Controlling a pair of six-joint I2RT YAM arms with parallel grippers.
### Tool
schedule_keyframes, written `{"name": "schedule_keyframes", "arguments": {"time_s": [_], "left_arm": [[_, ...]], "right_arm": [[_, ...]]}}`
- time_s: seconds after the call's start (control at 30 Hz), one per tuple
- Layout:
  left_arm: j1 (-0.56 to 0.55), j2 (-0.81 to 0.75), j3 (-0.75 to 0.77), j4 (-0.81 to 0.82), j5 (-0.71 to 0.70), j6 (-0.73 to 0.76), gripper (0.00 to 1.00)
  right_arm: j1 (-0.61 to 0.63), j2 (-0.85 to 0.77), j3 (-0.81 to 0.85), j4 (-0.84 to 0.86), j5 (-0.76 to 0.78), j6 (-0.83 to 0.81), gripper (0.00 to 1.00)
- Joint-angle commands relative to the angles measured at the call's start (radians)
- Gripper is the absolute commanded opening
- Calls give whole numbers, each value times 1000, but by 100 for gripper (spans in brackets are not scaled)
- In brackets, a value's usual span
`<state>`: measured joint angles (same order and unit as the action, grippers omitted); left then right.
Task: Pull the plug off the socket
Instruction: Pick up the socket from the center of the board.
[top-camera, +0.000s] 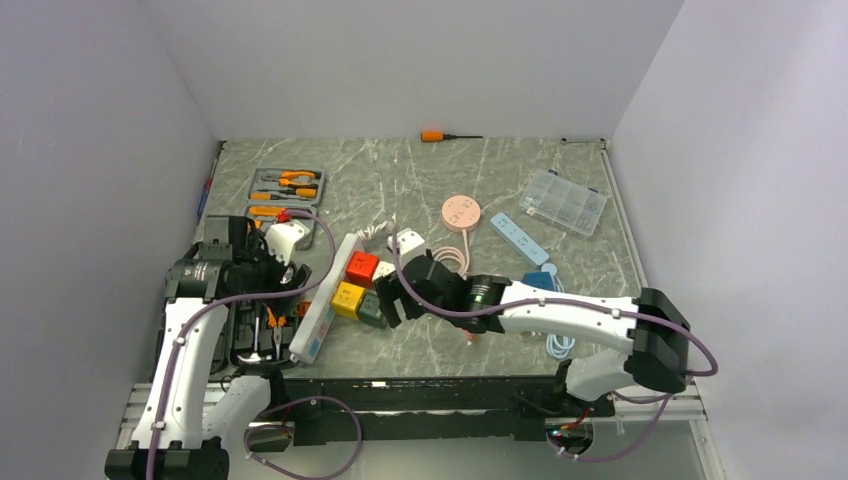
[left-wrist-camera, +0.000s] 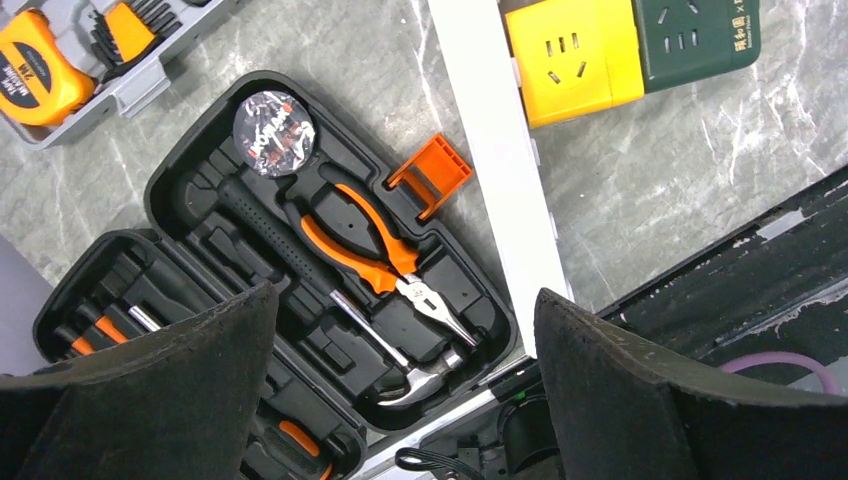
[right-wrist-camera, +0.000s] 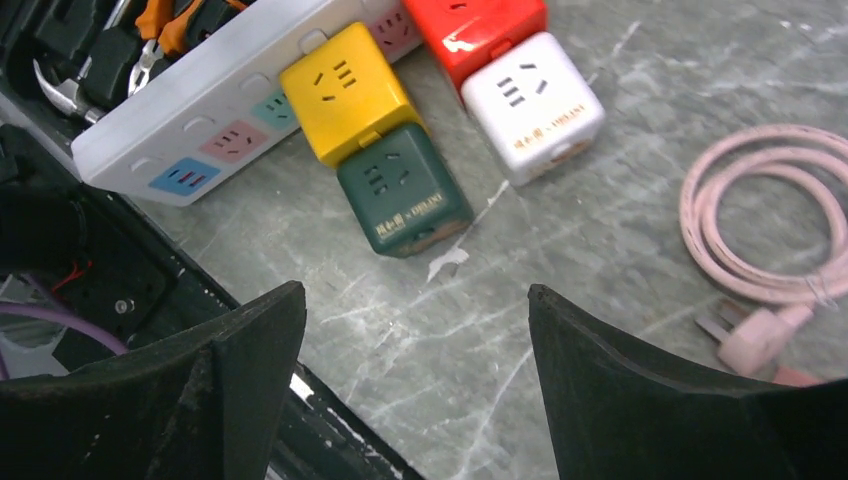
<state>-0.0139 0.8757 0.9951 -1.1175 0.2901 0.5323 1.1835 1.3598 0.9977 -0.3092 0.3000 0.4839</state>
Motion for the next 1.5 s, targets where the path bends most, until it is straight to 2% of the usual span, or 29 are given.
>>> {"name": "schedule_keyframes", "arguments": {"time_s": [0.0, 0.2, 0.4, 0.6, 0.73, 1.47], "left_arm": [[11, -4, 68, 26, -49, -36, 99], [82, -8, 204, -42, -27, -17, 99], [87, -16, 152, -42, -96, 2, 99], [96, -76, 160, -37, -60, -6, 99], [110, -70, 190, -44, -18, -27, 99], [130, -72, 182, -32, -6, -51, 99]], "right_arm": [[3, 115, 70, 155, -73, -121, 82], [5, 296, 197, 229, -152, -193, 82], [2, 403, 276, 249, -181, -229, 87], [-1, 446, 282, 263, -202, -280, 95], [-9, 466, 274, 281, -206, -295, 97], [-28, 608, 329, 305, -192, -337, 91]]}}
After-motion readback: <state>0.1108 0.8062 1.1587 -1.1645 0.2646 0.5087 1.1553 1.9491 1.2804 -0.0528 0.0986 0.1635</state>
